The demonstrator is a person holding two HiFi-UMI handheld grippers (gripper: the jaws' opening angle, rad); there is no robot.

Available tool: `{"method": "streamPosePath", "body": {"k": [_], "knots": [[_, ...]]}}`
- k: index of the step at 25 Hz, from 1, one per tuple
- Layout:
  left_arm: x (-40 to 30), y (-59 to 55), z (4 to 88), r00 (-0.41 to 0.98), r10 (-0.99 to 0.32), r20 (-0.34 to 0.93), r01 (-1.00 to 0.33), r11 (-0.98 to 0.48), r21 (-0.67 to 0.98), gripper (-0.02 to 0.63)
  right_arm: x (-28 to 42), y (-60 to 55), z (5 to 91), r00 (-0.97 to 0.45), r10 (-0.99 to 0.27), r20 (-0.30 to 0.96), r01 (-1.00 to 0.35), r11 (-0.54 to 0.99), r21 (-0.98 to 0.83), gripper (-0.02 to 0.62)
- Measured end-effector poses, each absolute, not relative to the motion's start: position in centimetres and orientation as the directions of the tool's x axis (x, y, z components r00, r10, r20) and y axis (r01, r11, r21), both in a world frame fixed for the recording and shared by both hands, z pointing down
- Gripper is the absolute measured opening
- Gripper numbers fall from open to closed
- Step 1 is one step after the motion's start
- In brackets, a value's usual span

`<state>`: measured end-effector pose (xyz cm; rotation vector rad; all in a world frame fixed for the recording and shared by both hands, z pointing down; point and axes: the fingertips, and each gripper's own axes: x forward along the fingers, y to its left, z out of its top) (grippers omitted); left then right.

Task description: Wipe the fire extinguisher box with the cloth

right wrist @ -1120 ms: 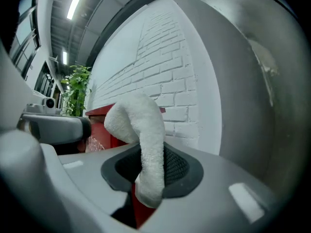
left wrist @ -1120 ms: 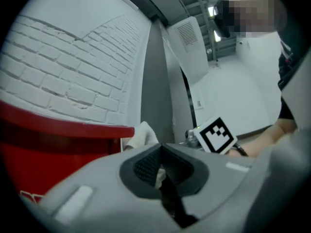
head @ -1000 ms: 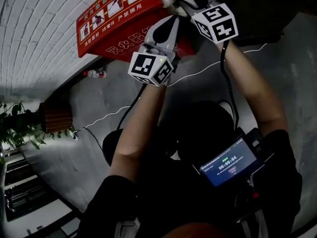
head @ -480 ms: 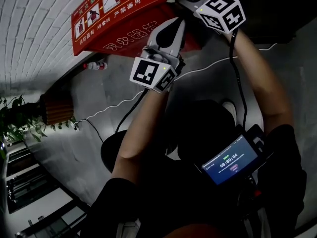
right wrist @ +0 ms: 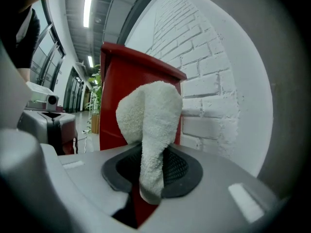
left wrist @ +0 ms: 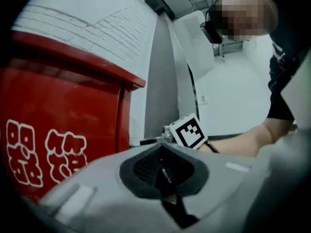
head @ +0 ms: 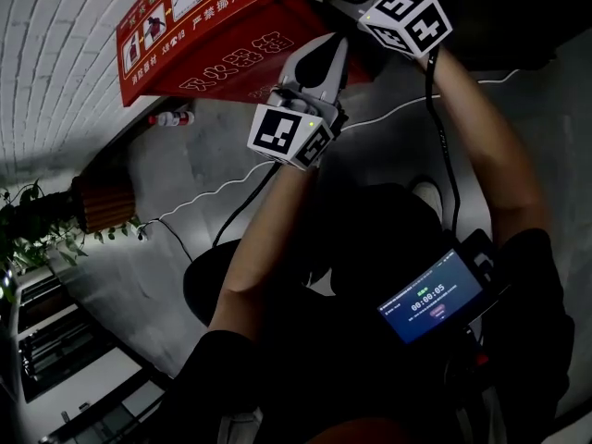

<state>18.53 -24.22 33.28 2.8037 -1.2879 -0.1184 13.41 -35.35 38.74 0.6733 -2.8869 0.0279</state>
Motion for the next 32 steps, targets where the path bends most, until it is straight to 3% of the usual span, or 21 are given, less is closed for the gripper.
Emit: {"method": "streamPosePath", "body": {"k": [32], "knots": [[17.1, -24.9, 51.5, 0.611, -0.765, 0.203, -0.792, -0.585, 0.175, 0.000, 14.6, -33.5, 61.7, -0.831, -0.383, 0.403, -0.484, 0.856, -0.184, 0.084]]}}
